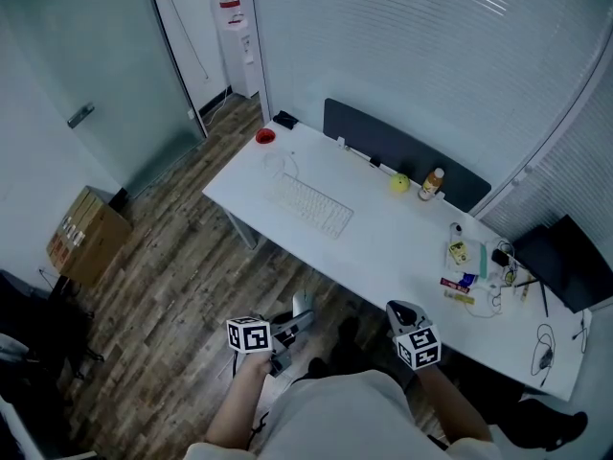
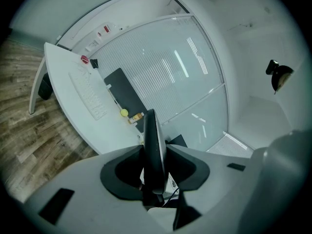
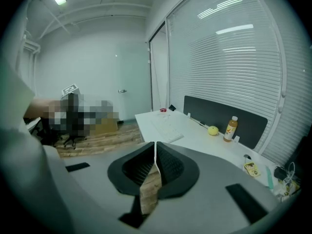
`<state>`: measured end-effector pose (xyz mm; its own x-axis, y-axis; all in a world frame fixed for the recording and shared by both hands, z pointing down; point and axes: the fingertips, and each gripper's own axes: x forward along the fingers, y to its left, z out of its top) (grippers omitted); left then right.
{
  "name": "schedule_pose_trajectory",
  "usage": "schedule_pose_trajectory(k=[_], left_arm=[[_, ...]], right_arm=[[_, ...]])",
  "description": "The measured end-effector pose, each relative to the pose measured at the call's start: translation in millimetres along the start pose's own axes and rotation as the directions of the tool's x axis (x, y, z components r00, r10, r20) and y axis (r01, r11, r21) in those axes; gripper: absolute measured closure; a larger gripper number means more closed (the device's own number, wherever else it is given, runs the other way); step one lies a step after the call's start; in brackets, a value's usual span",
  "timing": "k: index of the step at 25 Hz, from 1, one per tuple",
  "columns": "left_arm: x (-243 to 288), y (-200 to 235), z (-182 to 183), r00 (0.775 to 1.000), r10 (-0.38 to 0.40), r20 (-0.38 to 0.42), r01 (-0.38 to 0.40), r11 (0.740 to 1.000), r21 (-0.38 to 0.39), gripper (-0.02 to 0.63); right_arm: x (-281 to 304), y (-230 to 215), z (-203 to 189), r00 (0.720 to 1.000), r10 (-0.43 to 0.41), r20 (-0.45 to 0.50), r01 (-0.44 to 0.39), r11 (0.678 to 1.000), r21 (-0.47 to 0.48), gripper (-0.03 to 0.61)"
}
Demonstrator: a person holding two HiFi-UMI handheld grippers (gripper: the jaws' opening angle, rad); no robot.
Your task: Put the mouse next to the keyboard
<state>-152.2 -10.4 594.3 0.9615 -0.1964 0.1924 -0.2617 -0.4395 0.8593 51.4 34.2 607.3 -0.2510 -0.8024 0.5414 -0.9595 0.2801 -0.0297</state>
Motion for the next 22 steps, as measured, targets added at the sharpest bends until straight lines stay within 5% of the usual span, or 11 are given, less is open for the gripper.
schedule_pose_trajectory(k=[22], left_arm=[[123.1,51.5,63.8,0.993,0.084,-0.084,-0.084,0.996,-0.007,0.463]], right_arm=[[109.8,-104.7,25.5,0.992,0.115,-0.042,-0.112,0.992,0.055,0.545]])
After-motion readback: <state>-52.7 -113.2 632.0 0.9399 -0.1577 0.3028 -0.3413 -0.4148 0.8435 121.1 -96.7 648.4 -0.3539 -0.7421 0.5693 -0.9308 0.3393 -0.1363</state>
